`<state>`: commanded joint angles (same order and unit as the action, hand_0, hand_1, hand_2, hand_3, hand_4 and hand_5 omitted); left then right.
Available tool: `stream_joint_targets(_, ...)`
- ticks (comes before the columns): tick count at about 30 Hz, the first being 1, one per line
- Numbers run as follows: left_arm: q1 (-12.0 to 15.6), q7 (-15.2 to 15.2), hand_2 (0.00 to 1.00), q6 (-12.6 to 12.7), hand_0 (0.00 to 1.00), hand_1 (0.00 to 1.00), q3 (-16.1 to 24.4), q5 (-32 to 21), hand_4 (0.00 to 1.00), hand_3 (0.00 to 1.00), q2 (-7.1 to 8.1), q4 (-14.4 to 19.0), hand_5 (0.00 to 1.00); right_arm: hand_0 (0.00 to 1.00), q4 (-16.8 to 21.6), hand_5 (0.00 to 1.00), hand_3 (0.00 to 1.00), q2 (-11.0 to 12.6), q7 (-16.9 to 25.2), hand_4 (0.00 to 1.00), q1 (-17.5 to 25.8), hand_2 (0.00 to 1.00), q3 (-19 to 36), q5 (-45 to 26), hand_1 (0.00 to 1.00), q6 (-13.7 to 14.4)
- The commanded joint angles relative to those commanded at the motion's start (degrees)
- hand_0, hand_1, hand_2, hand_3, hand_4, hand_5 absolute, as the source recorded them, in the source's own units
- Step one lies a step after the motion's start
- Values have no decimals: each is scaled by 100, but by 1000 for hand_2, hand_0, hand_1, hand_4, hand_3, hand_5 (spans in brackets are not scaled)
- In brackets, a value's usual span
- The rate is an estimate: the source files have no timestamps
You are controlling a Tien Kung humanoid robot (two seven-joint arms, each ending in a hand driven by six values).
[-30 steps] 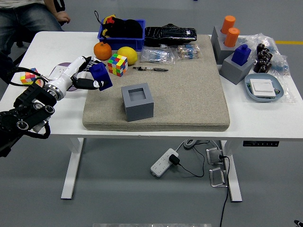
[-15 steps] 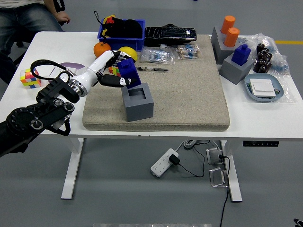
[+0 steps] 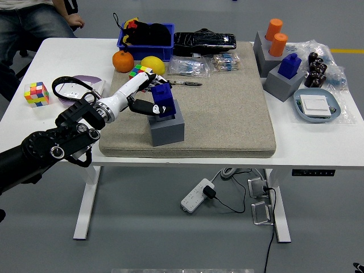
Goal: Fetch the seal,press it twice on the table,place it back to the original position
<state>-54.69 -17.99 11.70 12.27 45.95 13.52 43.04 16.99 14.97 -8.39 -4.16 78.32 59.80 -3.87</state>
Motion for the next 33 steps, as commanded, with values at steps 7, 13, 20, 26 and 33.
stream_joint_targets(7,16,-14,424,21,635,474,-43,-27,736,585,-81,-89,2,802,2,495,675,4,3,718,-6,670,-7,-6,703,2)
stream_joint_targets(13,37,-8,424,17,634,472,-115,-43,737,585,-101,-111,2,802,0,495,674,3,2,718,-1,670,-4,-5,703,1)
stream_joint_targets(20,1,-21,424,9,633,472,-234,-25,738,585,-80,-117,2,802,2,495,674,13,3,718,-8,670,-18,-10,704,3)
stream_joint_targets(26,-70,-30,423,7,633,472,-352,1,738,585,-84,-136,2,802,3,495,674,10,5,718,-15,671,-4,-15,704,5)
stream_joint_targets(33,-149,-16,424,6,633,473,-455,52,738,585,-110,-174,2,802,4,495,675,18,4,718,-17,671,-6,-17,704,5)
